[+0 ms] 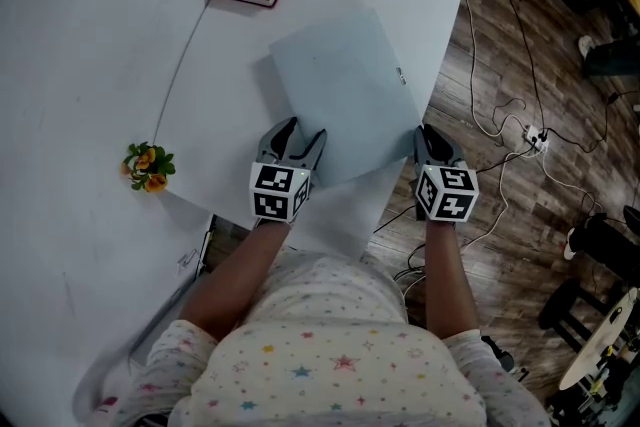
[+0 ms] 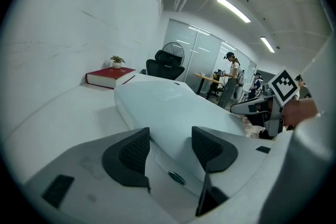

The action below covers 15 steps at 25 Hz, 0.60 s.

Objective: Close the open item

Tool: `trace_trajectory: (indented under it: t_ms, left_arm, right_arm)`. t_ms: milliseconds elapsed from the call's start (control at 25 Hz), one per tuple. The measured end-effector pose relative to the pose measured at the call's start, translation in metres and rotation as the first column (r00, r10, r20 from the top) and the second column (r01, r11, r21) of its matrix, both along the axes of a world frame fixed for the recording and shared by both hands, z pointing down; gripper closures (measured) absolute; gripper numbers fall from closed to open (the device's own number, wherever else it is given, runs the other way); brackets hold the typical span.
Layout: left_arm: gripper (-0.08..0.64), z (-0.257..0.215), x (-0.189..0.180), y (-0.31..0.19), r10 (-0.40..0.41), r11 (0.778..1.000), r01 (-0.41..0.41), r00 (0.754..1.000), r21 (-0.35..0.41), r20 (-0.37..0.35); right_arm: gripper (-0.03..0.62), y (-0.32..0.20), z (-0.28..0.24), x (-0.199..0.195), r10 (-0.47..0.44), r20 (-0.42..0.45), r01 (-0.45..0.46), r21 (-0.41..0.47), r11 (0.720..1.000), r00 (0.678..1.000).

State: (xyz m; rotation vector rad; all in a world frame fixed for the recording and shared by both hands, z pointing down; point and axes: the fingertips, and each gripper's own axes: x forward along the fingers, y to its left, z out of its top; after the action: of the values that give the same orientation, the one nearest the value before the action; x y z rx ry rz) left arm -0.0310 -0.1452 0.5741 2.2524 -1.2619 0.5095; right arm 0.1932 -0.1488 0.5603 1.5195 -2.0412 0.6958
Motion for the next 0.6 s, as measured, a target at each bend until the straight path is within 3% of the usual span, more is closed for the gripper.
trace_trajectory:
  t_ms: [440,600]
  left_arm:
    - [0.310,0.000,0.000,-0.001,0.003,1.000,-0.003,1.000,0.000,0.011]
    - [0.310,0.001,0.000,-0.002,0.011,1.000,-0.011,1.000,0.000,0.020]
  right_arm:
    - [0.540,-0.006,-0.006,0.008,0.018,0.008,-0.019,0.023,1.000,1.000]
    - [0.528,-0.023,-0.013,-0.004,-0.019,0.027,0.018,0.043,0.999,0.999]
